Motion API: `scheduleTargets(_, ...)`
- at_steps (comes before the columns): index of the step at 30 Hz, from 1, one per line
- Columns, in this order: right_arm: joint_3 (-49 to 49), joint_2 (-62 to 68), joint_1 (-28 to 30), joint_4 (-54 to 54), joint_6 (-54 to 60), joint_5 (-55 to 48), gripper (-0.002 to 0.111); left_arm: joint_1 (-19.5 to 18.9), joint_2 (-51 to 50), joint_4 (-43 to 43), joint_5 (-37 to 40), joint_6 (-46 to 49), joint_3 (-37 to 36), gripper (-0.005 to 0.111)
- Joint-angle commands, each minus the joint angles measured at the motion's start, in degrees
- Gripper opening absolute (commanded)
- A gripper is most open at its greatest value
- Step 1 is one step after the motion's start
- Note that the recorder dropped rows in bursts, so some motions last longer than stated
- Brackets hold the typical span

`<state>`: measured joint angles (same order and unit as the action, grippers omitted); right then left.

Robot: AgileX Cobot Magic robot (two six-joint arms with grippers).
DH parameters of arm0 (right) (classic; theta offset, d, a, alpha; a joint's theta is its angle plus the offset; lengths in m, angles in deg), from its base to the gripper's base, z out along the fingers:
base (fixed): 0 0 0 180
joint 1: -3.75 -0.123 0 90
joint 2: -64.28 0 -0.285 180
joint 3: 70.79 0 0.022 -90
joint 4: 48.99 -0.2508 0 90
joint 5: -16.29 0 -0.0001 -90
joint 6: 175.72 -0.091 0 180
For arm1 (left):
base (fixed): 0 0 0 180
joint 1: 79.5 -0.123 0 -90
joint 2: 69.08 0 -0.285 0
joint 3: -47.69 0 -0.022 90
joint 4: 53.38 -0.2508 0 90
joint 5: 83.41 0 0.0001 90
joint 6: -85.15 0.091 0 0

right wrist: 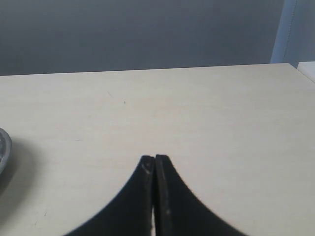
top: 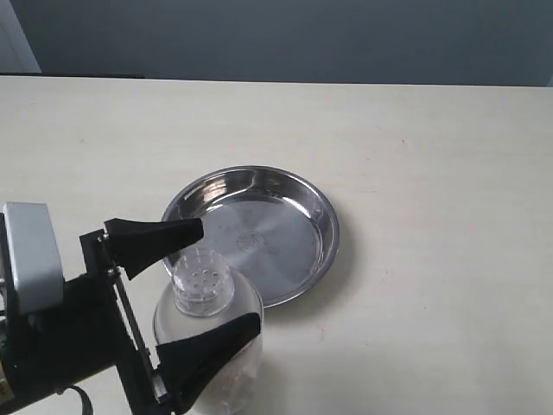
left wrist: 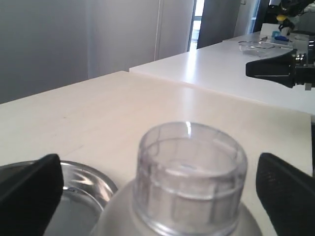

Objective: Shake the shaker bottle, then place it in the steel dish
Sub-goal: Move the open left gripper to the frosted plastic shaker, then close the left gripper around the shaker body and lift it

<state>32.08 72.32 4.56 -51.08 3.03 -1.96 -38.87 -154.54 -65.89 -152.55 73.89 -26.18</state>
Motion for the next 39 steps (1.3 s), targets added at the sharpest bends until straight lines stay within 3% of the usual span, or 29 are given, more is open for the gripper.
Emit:
scheduleTargets(1, -0.09, -0.25, -0.21, -0.10, 0.11, 0.67, -0.001, 0.03, -3.73, 1.37, -0.82, 0.94, -0.48, 0.104)
scheduleTargets(5, -0.09, -0.25, -0.21, -0.10, 0.11, 0.67, -0.001, 0.03, -6.20, 1.75, -0.82, 1.24, -0.48, 0.101)
scheduleTargets(9, -0.09, -0.25, -0.21, -0.10, 0.11, 0.67, -0.001, 0.03, -7.27, -0.05, -0.82, 0.96, -0.48, 0.085)
scheduleTargets(21, -0.09, -0.25, -0.21, -0.10, 0.11, 0.67, -0.001, 0.03, -11.85, -0.99, -0.82, -0.50, -0.48, 0.084)
scheduleTargets(24, -0.09, -0.25, -0.21, -0.10, 0.11, 0.67, -0.001, 0.03, -11.01, -1.02, -0.82, 0.10, -0.48, 0.090)
scheduleTargets(27, -0.09, -0.25, -0.21, -0.10, 0.11, 0.67, -0.001, 0.03, -10.22, -1.02, -0.82, 1.70, -0.48, 0.106)
scheduleTargets(39, -0.09, -0.25, -0.21, -0.10, 0.11, 0.67, -0.001, 0.03, -15.54, -2.48, -0.82, 2.31, -0.48, 0.106)
